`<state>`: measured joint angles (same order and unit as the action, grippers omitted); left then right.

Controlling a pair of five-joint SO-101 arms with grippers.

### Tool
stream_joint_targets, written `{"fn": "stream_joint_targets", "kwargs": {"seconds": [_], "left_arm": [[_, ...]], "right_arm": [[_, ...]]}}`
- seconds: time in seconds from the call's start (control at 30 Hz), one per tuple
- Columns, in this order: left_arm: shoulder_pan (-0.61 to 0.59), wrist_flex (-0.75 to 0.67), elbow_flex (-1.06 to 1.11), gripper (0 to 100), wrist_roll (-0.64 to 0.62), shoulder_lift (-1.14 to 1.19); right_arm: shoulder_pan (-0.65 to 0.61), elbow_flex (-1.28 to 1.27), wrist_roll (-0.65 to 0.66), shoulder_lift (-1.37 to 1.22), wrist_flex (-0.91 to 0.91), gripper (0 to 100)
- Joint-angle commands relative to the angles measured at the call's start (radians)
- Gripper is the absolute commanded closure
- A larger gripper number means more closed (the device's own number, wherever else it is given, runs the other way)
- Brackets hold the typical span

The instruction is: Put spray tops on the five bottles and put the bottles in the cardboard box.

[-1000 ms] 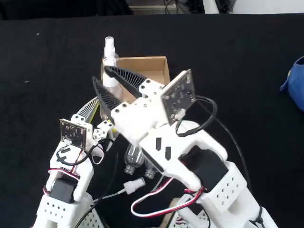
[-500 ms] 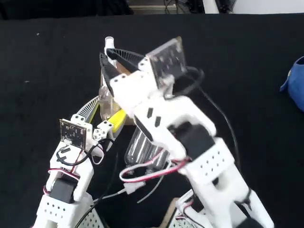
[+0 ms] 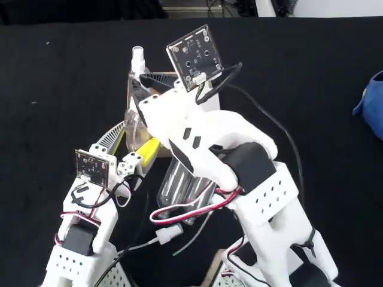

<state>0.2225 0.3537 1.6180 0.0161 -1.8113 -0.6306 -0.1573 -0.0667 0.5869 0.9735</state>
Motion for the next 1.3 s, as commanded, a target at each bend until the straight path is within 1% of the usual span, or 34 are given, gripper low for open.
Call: {"fn": "stream_joint_targets", "kwargs": {"seconds": [0.0, 0.23, 0.43, 0.6, 0.67, 0.77, 0.87, 0.93, 1.03, 1.07, 1.13, 1.17, 1.27], "left_arm": [[0.004, -0.025, -0.016, 97, -0.002, -0.012], [0.002, -0.025, -0.016, 97, -0.002, -0.012], [0.002, -0.025, -0.016, 97, -0.002, -0.012], [0.002, -0.025, -0.015, 97, -0.002, -0.012], [0.002, -0.025, -0.015, 97, -0.002, -0.012], [0.002, -0.025, -0.015, 97, -0.003, -0.012], [0.002, -0.026, -0.004, 97, -0.002, -0.012], [0.004, -0.040, 0.019, 97, -0.002, -0.012], [0.002, -0.106, 0.081, 97, -0.002, -0.009], [0.002, -0.117, 0.082, 97, -0.002, -0.006], [0.002, -0.118, 0.081, 97, -0.002, -0.011], [0.002, -0.124, 0.081, 97, -0.002, -0.011], [0.002, -0.130, 0.081, 97, -0.002, -0.011]], "right_arm": [[-0.009, 0.053, -0.002, 0.010, 0.034, 98.8], [-0.087, 0.122, -0.002, 0.024, 0.127, 98.8], [-0.083, 0.179, 0.006, 0.053, 0.127, 98.7], [-0.080, 0.185, 0.009, 0.137, 0.132, 98.7], [-0.035, 0.177, 0.009, 0.180, 0.133, 98.7], [0.124, 0.117, 0.009, 0.239, 0.133, 98.7], [0.302, -0.005, 0.009, 0.268, 0.124, 98.7], [0.362, -0.105, 0.008, 0.275, 0.118, 98.7], [0.362, -0.222, 0.000, 0.277, 0.130, 98.6], [0.347, -0.243, -0.002, 0.278, 0.143, 98.6], [0.278, -0.272, -0.002, 0.297, 0.163, 97.8], [0.241, -0.282, -0.002, 0.311, 0.175, 95.8], [0.114, -0.312, 0.008, 0.377, 0.181, 85.7]]}}
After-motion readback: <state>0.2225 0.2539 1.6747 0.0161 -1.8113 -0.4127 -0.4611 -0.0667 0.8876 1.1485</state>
